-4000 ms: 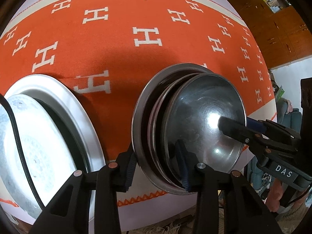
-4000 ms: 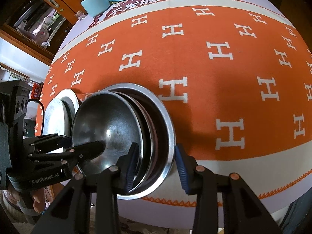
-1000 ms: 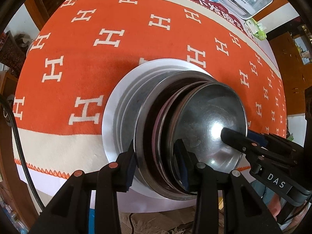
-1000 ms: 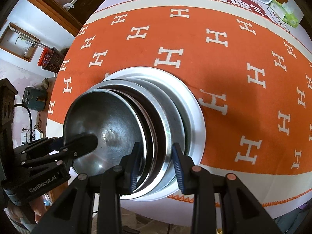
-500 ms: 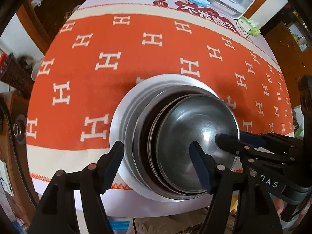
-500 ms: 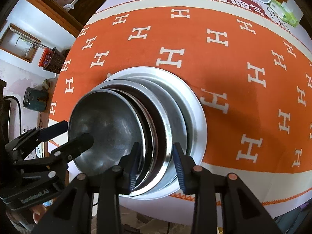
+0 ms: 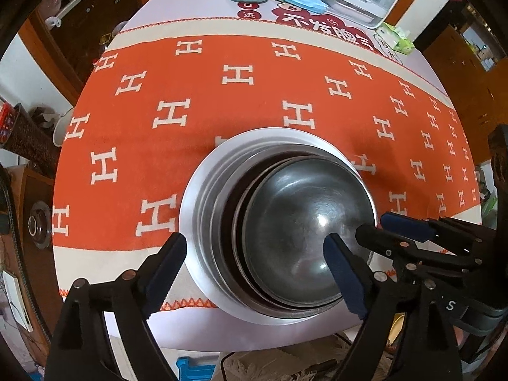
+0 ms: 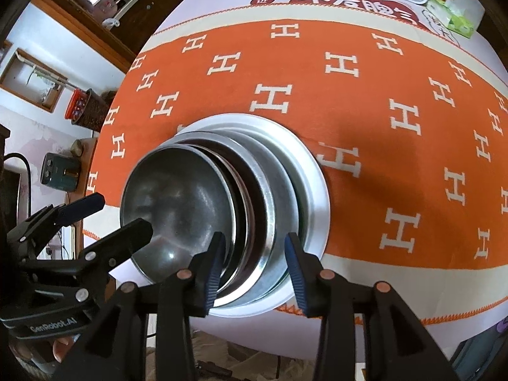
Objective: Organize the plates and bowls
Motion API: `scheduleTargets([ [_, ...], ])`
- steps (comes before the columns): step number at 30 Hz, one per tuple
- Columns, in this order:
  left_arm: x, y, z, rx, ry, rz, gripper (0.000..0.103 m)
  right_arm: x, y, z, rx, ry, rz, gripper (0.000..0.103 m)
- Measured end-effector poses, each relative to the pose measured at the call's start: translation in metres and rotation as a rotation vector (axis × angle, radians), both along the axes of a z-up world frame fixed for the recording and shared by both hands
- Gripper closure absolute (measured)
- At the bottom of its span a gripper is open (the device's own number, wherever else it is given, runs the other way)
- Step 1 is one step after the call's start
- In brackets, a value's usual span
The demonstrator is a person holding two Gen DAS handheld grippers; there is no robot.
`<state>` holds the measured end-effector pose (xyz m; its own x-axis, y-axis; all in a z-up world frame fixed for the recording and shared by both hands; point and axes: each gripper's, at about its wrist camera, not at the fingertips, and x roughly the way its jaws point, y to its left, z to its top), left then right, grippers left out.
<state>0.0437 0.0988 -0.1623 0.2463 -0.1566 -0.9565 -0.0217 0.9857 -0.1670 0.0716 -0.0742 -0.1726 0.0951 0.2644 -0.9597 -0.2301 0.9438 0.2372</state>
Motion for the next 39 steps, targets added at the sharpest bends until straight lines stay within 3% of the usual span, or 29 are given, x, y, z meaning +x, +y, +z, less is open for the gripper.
scheduleTargets([
  [11,-0.009,-0.026,0.033,-0.009,-0.094,-0.065,0.015,-0.021,-0.031,0.033,0.012,-0.124,-0.113,0.064],
  [17,-0.014,-0.057,0.067,0.040,-0.186,-0.100,0.015,-0.037,-0.063,0.067,0.033,-0.225,-0.187,0.064],
  [23,-0.017,-0.092,0.103,0.087,-0.278,-0.078,0.015,-0.041,-0.096,0.101,0.076,-0.300,-0.210,0.064],
  [29,-0.020,-0.135,0.131,0.098,-0.338,-0.047,0.014,-0.043,-0.129,0.131,0.046,-0.381,-0.192,0.064],
  [39,-0.024,-0.176,0.149,0.115,-0.384,0.025,0.013,-0.041,-0.170,0.155,0.003,-0.479,-0.171,0.052],
])
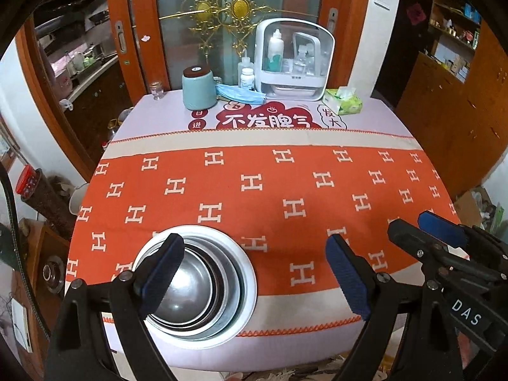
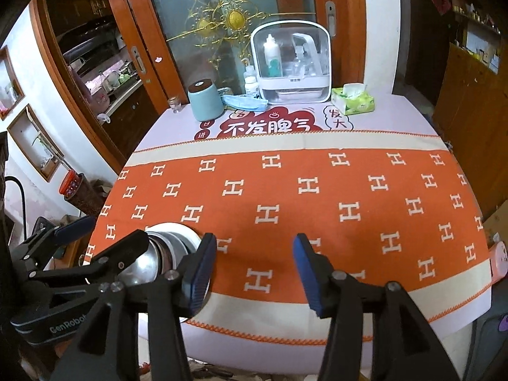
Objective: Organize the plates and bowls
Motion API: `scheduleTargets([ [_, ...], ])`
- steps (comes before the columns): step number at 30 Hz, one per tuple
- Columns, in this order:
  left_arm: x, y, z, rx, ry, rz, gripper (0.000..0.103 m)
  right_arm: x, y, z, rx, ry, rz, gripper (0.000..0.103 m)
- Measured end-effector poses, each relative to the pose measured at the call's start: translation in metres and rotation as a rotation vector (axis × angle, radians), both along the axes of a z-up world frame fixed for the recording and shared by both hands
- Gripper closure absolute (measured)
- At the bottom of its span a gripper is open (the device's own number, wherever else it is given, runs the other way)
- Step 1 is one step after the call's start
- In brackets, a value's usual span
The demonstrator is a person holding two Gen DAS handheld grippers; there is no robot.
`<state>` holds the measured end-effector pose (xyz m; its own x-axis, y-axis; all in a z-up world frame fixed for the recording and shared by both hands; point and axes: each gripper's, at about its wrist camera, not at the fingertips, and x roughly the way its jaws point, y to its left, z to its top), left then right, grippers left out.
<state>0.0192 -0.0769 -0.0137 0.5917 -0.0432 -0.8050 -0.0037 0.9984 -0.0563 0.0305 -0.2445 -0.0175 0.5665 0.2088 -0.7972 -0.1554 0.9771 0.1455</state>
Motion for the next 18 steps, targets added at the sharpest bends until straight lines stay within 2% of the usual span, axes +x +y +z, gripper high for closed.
scheduleTargets([
  [10,-0.002,-0.008,-0.002,0.024,0.019,0.047,0.013,0.006,-0.007,-0.002,0.001,0.014,0.031,0.052],
  [18,-0.007,0.010,-0.009,0.053,0.054,0.078,0.013,0.005,0.010,-0.013,0.015,0.054,0.064,0.052],
])
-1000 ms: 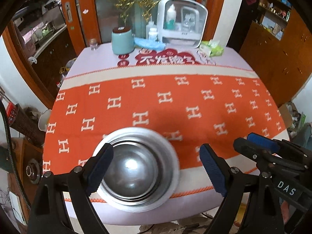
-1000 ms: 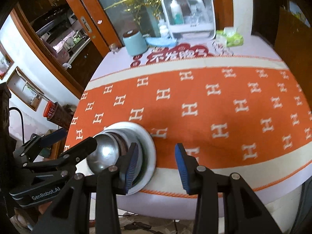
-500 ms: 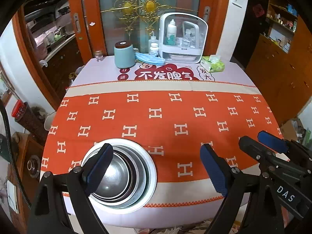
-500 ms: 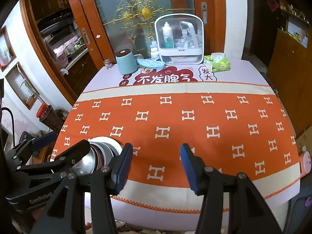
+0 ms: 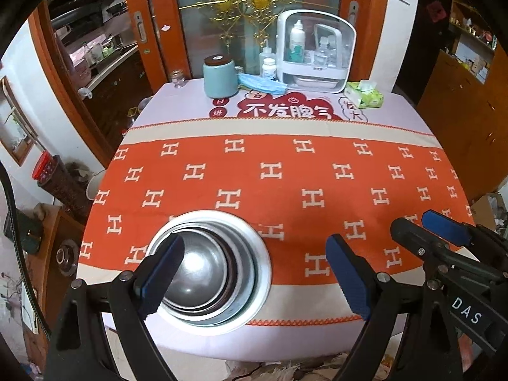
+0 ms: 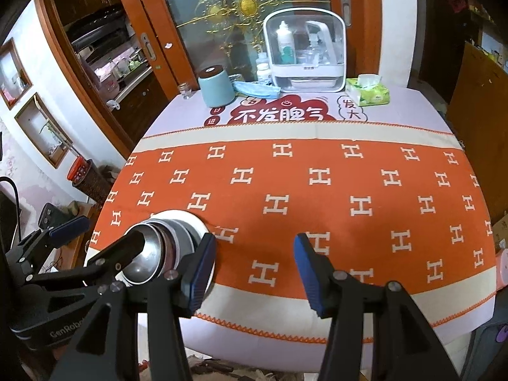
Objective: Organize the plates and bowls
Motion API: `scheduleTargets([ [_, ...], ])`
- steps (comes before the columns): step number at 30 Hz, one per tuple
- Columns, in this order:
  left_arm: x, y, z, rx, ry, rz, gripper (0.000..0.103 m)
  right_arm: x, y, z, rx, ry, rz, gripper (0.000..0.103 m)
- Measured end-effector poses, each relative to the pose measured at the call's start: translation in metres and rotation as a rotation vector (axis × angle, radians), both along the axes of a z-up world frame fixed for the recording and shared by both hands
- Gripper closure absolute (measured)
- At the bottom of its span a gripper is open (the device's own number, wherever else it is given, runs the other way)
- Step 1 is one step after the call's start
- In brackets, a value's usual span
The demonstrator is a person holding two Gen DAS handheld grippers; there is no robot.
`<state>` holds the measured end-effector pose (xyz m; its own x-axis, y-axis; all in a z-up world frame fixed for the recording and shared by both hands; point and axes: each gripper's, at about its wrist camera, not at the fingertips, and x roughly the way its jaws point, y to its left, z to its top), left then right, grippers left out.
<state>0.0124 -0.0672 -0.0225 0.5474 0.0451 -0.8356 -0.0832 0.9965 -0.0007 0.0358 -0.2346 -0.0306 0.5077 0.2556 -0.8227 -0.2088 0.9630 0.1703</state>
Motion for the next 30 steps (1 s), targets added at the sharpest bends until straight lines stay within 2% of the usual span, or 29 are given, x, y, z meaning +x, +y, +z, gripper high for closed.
scheduleTargets([
  [11,-0.006,0.037,-0.006,-0.001,0.023,-0.009,0.013,-0.012,0.037,0.000,-0.015,-0.009,-0.012,0.052],
  [30,-0.014,0.053,-0.012,-0.012,0.041,-0.038,0.013,-0.022,0.053,-0.001,-0.019,-0.009,-0.040,0.052],
])
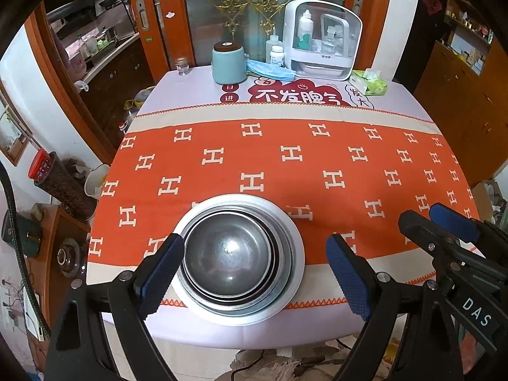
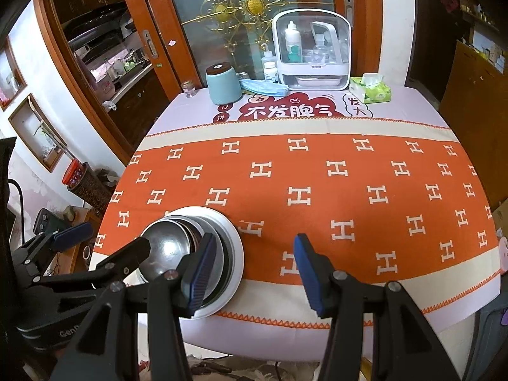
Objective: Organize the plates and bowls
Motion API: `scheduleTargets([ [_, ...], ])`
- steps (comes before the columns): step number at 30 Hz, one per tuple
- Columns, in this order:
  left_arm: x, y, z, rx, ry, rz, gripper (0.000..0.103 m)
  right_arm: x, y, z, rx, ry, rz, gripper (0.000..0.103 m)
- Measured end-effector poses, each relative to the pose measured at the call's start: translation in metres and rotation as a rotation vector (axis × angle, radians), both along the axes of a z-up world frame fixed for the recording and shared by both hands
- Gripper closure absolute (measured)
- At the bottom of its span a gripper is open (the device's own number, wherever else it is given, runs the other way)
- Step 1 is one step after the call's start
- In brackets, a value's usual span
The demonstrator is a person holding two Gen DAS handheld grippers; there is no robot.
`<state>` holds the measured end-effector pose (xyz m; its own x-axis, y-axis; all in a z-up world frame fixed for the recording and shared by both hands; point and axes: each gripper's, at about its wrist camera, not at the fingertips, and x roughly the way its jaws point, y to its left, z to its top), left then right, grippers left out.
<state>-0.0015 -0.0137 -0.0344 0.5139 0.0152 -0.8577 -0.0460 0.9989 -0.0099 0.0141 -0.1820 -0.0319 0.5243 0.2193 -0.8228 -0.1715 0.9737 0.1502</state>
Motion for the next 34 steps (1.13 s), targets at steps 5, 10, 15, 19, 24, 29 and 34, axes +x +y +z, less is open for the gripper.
scheduleTargets([
  [5,-0.002,0.003,-0.001,-0.004,0.002,-0.012,0.013,-0.003,0.002,-0.001,0.000,0.002,-0.005,0.052],
  [10,-0.003,0.004,-0.002,-0.006,0.004,-0.016,0.013,-0.006,0.004,-0.001,0.002,0.002,-0.008,0.052],
  [15,-0.004,0.007,-0.003,-0.010,0.006,-0.016,0.013,-0.006,0.004,-0.001,0.003,0.003,-0.006,0.052],
  [19,-0.005,0.008,-0.004,-0.011,0.006,-0.016,0.013,-0.008,0.006,-0.001,0.004,0.000,-0.008,0.052],
  [24,-0.007,0.011,-0.006,-0.016,0.008,-0.020,0.013,-0.010,0.008,-0.002,0.002,0.001,-0.011,0.052],
  [29,-0.010,0.020,-0.009,-0.025,0.014,-0.028,0.013,-0.010,0.008,-0.002,0.002,0.001,-0.010,0.052],
  [34,-0.010,0.024,-0.010,-0.034,0.019,-0.034,0.013,-0.010,0.008,-0.002,0.001,0.001,-0.009,0.052],
])
